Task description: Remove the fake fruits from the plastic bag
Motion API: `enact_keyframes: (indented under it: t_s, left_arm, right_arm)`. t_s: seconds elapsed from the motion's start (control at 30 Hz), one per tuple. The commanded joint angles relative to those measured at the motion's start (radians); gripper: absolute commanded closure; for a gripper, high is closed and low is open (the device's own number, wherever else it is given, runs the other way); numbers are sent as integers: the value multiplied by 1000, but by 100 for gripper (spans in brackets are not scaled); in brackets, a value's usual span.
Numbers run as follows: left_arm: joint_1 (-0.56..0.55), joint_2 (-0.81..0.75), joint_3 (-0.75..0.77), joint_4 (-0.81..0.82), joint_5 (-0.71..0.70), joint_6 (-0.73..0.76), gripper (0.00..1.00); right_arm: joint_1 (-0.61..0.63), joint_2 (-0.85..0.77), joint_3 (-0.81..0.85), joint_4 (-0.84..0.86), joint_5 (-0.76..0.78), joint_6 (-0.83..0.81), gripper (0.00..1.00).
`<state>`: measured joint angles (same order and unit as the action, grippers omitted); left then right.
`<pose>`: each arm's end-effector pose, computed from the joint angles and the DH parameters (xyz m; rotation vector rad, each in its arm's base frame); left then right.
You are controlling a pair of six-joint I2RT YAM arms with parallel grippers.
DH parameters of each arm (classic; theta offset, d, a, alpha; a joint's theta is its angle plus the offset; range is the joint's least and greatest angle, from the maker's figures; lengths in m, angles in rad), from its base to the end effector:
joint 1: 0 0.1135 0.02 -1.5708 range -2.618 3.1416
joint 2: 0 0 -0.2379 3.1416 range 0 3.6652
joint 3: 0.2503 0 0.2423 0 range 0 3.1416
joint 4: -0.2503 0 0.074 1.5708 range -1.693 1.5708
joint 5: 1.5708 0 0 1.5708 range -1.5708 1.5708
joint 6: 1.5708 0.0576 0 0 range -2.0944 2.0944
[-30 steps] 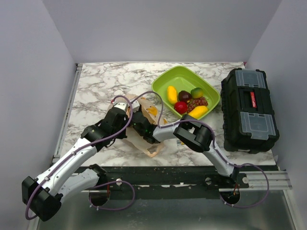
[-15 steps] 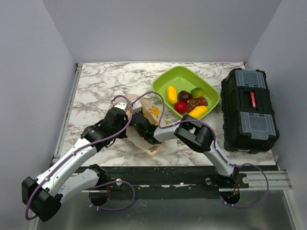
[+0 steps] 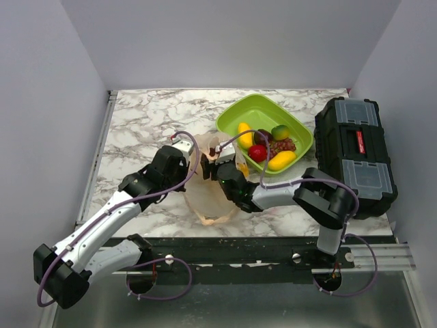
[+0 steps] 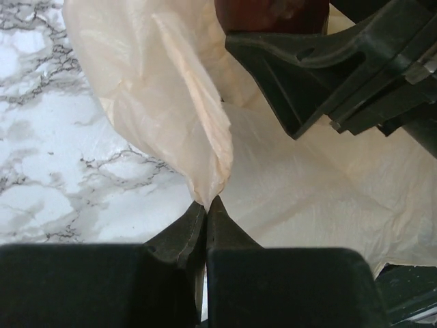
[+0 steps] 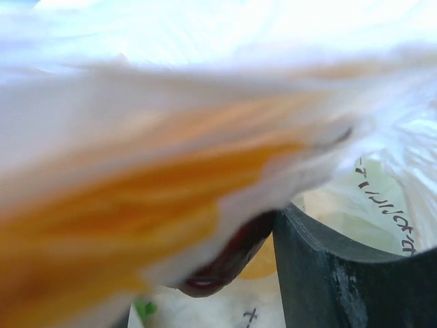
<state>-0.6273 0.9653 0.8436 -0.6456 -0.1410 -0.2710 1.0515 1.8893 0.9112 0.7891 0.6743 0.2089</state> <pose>0.1822 -0.1221 0.2492 0.3463 2.3203 -0.2834 0.2259 0.3227 0.1559 -0.2400 1.7131 0.3390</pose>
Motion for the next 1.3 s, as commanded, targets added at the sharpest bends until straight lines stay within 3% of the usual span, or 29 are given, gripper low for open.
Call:
enact_keyframes:
  t_s: [0.0,0.17,0.27,0.6,0.83,1.07,1.27]
  left_arm:
    - [-20,-10,26,54,13,126,100]
    - [-22,-26,-76,164,-63,159,100]
    - [-23,-14,-74,148,-63,152,100]
    - [-21,46,-15,71,-176,96,100]
    - [-5,98,27,29,-189,67,100]
    - [17,84,24,39,-168,66,100]
    - [35,88,26,40,-161,63,100]
  right_arm:
    - [-1,-99,-43,-120,-166,84,85]
    - [-1,-200,-94,-140,-369,158,85]
    - [1,-238,-102,-156,-473,174,85]
    - [1,-431,-222,-183,-556,177,86]
    - [1,-620,-275,-289,-473,111,88]
    - [-1,-782,-356,-327,-199,47,99]
    - [-1,-877,-403,-338,-50,19,99]
